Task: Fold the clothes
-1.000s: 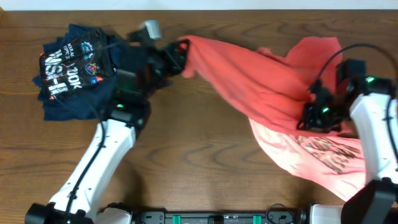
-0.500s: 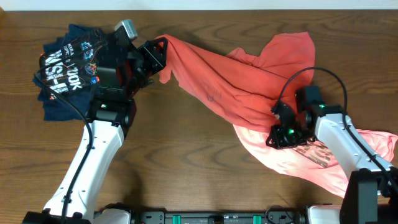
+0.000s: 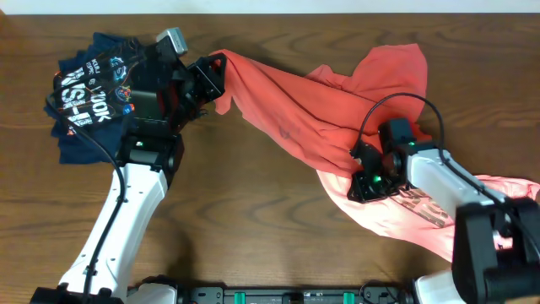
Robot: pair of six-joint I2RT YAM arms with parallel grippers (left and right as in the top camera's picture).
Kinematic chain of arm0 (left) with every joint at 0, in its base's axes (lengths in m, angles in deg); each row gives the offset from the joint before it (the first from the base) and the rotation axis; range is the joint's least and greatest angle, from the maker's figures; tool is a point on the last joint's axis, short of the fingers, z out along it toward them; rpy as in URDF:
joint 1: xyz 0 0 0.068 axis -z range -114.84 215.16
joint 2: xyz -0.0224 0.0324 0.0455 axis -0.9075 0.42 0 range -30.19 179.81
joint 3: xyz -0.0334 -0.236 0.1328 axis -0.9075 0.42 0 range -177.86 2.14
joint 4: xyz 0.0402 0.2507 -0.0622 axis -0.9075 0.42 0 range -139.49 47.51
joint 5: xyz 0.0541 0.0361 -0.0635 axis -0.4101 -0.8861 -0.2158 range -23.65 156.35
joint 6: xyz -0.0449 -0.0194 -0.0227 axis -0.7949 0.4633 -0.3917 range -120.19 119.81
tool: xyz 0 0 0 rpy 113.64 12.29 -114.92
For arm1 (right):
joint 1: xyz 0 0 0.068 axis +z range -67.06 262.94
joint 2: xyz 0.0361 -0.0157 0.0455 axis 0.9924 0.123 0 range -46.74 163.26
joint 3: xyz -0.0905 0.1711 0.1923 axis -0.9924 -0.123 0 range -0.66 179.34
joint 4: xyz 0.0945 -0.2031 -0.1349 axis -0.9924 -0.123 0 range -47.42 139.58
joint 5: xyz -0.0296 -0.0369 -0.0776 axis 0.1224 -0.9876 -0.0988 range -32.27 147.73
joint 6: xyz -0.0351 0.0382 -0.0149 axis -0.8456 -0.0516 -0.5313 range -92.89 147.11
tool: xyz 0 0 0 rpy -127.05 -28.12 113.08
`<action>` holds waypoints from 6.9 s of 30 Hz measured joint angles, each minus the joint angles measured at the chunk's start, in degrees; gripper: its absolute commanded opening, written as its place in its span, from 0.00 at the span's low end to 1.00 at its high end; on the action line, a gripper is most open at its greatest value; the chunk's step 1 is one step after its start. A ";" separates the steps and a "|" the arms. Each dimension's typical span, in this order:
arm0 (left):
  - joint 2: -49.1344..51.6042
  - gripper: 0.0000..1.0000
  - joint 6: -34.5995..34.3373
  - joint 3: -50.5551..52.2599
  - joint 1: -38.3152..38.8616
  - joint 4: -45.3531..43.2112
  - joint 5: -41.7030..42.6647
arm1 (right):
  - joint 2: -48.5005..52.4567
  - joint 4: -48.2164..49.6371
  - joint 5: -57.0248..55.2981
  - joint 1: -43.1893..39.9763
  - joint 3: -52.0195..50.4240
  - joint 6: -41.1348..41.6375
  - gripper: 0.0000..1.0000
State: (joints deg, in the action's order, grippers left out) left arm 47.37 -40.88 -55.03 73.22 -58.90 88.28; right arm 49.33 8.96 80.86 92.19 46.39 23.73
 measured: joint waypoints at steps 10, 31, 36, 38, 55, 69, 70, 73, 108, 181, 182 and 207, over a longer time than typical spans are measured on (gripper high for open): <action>0.00 0.06 2.60 0.00 -5.62 3.43 0.24 | 1.38 4.83 -9.97 -6.49 2.32 15.32 0.14; 0.00 0.06 11.19 0.00 -15.13 6.58 -1.07 | 4.81 -10.86 -19.50 -44.96 24.90 15.91 0.28; -0.26 0.98 12.26 -0.20 -13.73 16.85 2.01 | 4.81 -19.19 -8.17 -41.38 27.21 6.56 0.28; -0.33 0.98 12.61 -0.24 -11.74 24.57 2.97 | 4.81 -20.48 -5.90 -38.14 26.69 3.85 0.29; 4.87 0.98 11.26 2.14 16.06 36.09 4.28 | 4.81 -7.74 -9.14 -22.60 16.24 3.80 0.49; 24.26 0.72 -3.19 2.51 29.97 18.18 3.13 | 4.81 -8.13 -14.58 -22.60 16.20 6.80 0.48; 24.74 0.67 -3.54 2.51 30.14 17.94 2.99 | 4.81 -8.15 -14.93 -22.60 16.20 6.82 0.49; 25.46 0.33 -4.02 2.58 30.27 18.05 1.20 | 4.81 -8.15 -15.72 -22.60 16.20 6.86 0.49; -4.39 0.41 7.96 2.95 -11.41 53.13 -11.37 | 4.81 -5.25 -9.11 -18.45 16.15 -2.54 0.14; 18.82 0.33 11.19 9.22 0.26 27.34 -17.86 | 16.15 -21.24 -10.14 -24.00 39.58 8.52 0.37; 19.10 0.20 11.52 9.16 0.26 27.12 -16.74 | 16.15 -21.18 -10.29 -24.00 39.58 8.52 0.37; -15.93 0.06 28.52 -2.27 -1.95 58.77 -4.66 | 16.15 -28.39 -10.84 -18.51 39.58 6.29 0.37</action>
State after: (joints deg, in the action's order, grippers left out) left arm 31.44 -12.36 -57.30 71.27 -0.12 83.62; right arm 65.48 -19.43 70.02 73.68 85.97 30.03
